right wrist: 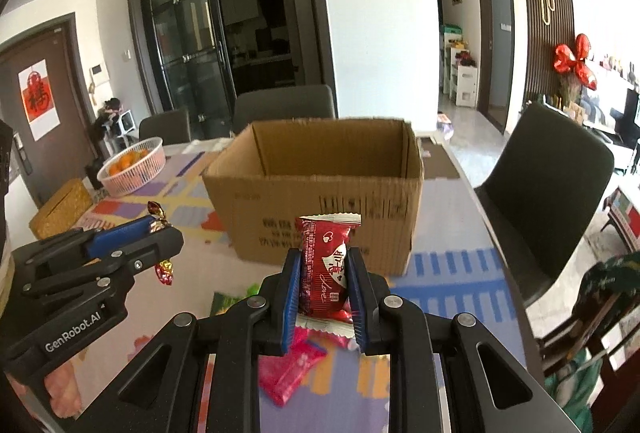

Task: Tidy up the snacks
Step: 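Carry the wrapped sweet and red bag into the cardboard box and open both tools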

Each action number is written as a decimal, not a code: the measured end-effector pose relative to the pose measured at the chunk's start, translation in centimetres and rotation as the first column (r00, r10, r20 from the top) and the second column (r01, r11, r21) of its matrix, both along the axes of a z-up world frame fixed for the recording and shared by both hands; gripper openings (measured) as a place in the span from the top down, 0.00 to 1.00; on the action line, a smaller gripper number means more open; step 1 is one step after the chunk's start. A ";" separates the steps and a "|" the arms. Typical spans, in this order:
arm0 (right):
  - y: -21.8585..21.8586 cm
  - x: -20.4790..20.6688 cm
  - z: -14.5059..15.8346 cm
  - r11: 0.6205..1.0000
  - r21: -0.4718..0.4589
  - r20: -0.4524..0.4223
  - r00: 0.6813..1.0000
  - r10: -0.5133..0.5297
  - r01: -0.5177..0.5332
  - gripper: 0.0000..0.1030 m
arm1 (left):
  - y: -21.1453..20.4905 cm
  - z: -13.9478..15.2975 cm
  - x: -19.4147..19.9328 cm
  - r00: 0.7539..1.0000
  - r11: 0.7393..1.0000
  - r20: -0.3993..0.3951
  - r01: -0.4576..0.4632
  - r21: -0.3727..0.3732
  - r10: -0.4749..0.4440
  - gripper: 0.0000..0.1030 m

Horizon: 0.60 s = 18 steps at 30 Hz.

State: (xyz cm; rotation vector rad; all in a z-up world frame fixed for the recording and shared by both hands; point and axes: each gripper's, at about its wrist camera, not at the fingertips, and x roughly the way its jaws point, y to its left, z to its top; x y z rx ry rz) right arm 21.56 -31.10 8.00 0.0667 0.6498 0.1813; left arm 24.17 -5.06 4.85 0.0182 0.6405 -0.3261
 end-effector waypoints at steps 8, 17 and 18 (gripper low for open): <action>0.1 2.6 2.8 1.000 -0.020 0.054 0.999 0.008 -0.007 0.77 | -0.8 2.5 2.9 0.999 0.999 0.035 0.027 0.017 -0.028 0.73; 0.0 6.5 4.7 0.997 -0.066 0.083 0.996 0.031 -0.026 0.77 | -1.5 3.0 7.6 0.999 0.998 0.023 0.040 0.052 -0.041 0.74; 0.0 7.1 4.7 0.997 -0.074 0.080 0.996 0.028 -0.022 0.77 | -1.5 3.0 8.1 0.999 0.998 0.023 0.039 0.058 -0.040 0.74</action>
